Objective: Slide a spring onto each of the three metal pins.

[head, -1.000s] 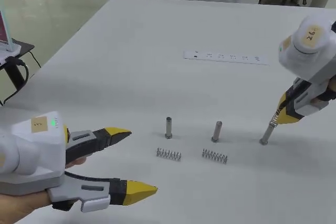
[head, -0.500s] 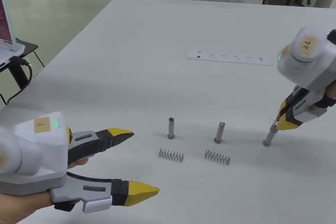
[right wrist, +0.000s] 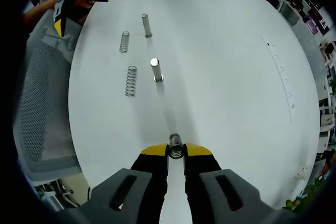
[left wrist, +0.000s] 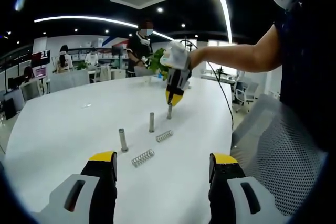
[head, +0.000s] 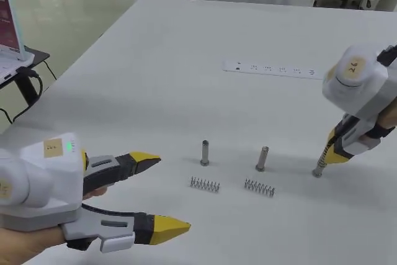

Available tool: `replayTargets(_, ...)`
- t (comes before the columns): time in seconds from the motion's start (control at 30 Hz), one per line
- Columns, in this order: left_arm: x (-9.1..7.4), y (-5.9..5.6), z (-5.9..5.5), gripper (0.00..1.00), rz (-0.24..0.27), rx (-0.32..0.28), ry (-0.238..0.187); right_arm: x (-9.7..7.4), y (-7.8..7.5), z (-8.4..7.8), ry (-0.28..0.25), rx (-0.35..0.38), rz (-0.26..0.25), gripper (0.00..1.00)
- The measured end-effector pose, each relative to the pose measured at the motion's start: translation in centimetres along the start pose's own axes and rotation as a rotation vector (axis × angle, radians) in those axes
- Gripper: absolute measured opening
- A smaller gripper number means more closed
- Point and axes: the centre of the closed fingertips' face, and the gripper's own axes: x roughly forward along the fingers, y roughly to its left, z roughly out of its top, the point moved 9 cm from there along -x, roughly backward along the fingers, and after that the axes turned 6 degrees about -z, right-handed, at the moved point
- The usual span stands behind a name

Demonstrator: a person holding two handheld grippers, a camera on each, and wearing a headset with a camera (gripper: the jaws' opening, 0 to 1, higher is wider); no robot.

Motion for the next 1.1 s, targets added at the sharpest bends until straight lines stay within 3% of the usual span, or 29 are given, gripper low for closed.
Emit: replayTargets(1.1,-0.1,0.1,0.0,0.67,0.003,-0.005,-0.003,2.1,0.8,-0.2,0.028,0.014,0.028,0.09)
